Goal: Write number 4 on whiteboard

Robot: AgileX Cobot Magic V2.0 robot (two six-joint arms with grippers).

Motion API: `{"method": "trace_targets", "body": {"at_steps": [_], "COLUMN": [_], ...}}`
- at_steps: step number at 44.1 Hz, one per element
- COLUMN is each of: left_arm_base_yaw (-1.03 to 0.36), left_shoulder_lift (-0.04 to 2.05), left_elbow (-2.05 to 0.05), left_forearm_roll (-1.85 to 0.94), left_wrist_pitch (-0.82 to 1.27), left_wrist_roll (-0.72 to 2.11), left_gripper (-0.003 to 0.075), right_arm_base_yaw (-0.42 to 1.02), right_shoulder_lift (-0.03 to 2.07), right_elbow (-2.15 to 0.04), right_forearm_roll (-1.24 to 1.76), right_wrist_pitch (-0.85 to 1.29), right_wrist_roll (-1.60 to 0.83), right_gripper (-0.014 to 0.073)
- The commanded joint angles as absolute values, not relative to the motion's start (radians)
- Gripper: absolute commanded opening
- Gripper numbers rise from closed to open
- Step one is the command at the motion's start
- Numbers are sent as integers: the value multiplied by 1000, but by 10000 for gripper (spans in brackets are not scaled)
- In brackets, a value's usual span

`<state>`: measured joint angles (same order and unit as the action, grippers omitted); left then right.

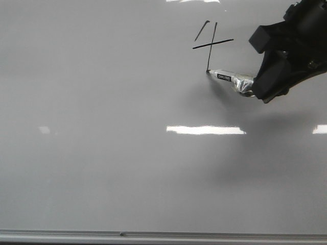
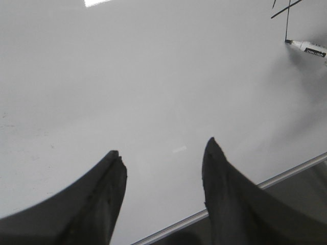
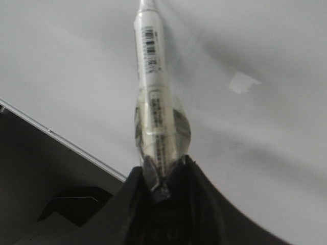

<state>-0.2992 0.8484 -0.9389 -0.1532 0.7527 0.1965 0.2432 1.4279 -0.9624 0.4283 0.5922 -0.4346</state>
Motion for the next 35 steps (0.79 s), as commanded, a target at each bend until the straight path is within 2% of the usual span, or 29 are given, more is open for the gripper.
{"method": "trace_targets", "body": {"at_steps": [1,7,13,25,29,32,35], "left_arm_base_yaw": [-296,-296,-326,-516,-589,-652,-713], "left_shoulder_lift": [843,843,843,843,854,878,907], "left_elbow": [-966,-966,-968,-971,-976,-976,-979], "left_forearm_roll": [-167,-174,-259,-385,-385,-387,-387], "left_wrist_pitch": [674,676,701,718,718,721,729], "left_wrist_roll": [197,262,410,640,642,642,642], "left_gripper": [332,333,333,341,407,501,542], "right_arm_base_yaw": [243,249,287,437,475,498,516], "right_shoulder_lift": [1374,1287,1183,1066,1059,1059,1059], "right_elbow": [-1004,-1004,-1004,-1004,-1004,-1004,-1004], "right_forearm_roll": [435,435,435,441,455,455,457], "right_wrist_pitch": [563,586,705,1012,1050,1060,1061], "right_wrist_roll": [-447,-449,-537,-801,-820,-824,-838], "right_gripper": [-62,-62,-62,-62,-62,-62,-62]}}
